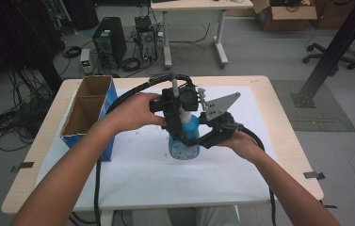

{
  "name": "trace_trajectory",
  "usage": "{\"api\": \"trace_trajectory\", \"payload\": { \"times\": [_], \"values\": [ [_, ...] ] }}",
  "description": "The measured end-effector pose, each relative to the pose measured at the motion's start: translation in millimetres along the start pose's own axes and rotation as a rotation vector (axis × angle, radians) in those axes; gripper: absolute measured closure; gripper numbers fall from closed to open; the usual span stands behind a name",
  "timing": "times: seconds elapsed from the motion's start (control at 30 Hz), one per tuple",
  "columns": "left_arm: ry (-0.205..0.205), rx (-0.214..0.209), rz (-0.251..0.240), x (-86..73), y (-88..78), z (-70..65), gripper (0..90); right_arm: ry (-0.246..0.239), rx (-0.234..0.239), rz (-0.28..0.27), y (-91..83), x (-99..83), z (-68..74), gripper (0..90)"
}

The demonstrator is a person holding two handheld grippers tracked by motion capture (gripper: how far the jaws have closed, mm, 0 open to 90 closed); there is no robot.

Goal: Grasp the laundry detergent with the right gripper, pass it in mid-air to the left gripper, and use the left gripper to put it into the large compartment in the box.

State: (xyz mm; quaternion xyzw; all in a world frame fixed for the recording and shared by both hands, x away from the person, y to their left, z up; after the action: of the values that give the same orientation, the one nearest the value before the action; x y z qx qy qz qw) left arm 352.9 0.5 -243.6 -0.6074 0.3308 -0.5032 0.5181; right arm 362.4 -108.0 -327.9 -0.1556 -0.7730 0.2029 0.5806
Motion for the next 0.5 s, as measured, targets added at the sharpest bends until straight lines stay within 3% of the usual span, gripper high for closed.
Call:
{"api": "trace_trajectory", "payload": {
  "times": [0.33,0.5],
  "values": [
    [0.006,-0.003,0.004,0.0,0.5,-0.2,14.8,0.0,-0.002,-0.002,-0.4,-0.3,-0.2,45.0],
    [0.012,-0.01,0.006,-0.3,0.8,-0.7,21.5,-0.002,0.0,-0.002,-0.1,-0.3,0.3,45.1]
  ]
}}
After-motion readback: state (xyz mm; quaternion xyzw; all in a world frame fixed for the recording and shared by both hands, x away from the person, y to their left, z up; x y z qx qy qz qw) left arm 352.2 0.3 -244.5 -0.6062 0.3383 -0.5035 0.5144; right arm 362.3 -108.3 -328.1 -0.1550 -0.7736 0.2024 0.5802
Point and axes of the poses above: each handheld gripper's, and its own axes: y roughly forward along the jaws, x roughly out of its top, z roughly to its left, the point moved 4 cm from there along y, roughly forward along the jaws, and after that the axes turned 15 degrees about -y, right-handed, at the moved point
